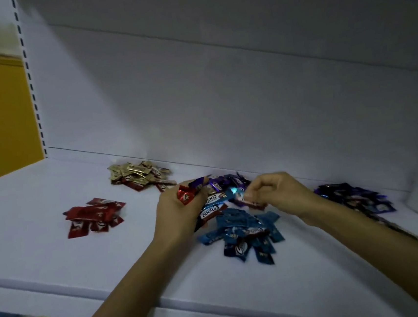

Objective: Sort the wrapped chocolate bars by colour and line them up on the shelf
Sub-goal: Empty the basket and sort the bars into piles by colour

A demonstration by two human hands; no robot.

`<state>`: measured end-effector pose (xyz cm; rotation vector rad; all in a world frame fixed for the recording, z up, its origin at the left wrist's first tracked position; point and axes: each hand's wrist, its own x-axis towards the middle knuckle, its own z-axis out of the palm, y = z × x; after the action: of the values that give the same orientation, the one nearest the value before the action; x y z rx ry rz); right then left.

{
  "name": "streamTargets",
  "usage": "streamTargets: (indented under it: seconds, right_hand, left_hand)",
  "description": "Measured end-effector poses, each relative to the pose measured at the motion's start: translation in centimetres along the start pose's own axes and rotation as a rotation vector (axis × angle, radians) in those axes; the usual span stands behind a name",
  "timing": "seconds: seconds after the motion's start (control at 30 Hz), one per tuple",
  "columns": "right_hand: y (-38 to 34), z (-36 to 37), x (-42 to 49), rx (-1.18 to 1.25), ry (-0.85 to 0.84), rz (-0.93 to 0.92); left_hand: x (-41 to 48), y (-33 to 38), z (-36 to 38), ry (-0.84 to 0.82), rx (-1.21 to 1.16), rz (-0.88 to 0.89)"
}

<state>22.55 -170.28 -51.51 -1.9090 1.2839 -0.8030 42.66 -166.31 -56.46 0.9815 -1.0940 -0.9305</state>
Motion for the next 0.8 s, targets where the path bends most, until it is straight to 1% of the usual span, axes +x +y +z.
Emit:
streamTargets:
  seconds: [0.07,0.1,0.13,0.17,0.2,0.27,0.37,0.43,0.53,0.6,0.7,0.73,0.8]
  right_hand:
    - [1.7,0.0,-1.0,-0.198,-0.026,0.005]
    - [2.3,0.1,-1.2,-0.3,-0.003,-0.018]
    - [2.6,0.3,-1.3,-0.348,0.035,-0.042]
    - [2.4,0.5,-1.5,-0.32,0.077,-0.05]
    - [1.9,0.8,-1.5,-0.228,0.111,-0.04]
    - [0.8,1.6,-1.5,-0.079,0.093,-0.011]
    - [-0.1,2.8,-1.1,-0.032,-0.004,-0.038]
    - [-0.1,3.2,-0.7,0.02,0.011,-0.044]
    - [0.3,2.6,-0.5,0.092,0.064,0.026]
    - [0.8,1.3,-0.7,0.002,0.025,0.07]
    - [1.9,-0.4,-1.1,-0.306,-0.075,0.1]
    - [2.2,-0.7,-1.3,-0.376,-0.069,0.1]
    - [2.3,-0.5,-1.5,-0.472,0.028,0.043]
  left_hand:
    - [-0.2,-0.1,0.1,-0.035,0.066,0.064]
    - [-0.3,-0.1,0.2,-0.045,0.082,0.087]
    - [-0.4,-0.2,0.2,-0.052,0.1,0.106]
    - [-0.5,-0.3,0.3,-0.059,0.123,0.125]
    - [-0.6,-0.4,0.4,-0.066,0.153,0.145]
    - [-0.7,-0.5,0.4,-0.078,0.215,0.173]
    - [-0.8,-0.5,0.4,-0.095,0.254,0.214]
    - [-0.8,-0.4,0.2,-0.072,0.253,0.229]
    - [-0.9,-0.4,-0.2,-0.021,0.219,0.224]
    - [-0.9,-0.5,-0.5,0.005,0.193,0.209]
    - [-0.9,-0.4,-0.5,0.023,0.178,0.202]
    - [-0.9,-0.3,-0.5,0.023,0.187,0.208]
    - [-1.1,-0.2,-0.3,0.019,0.206,0.229]
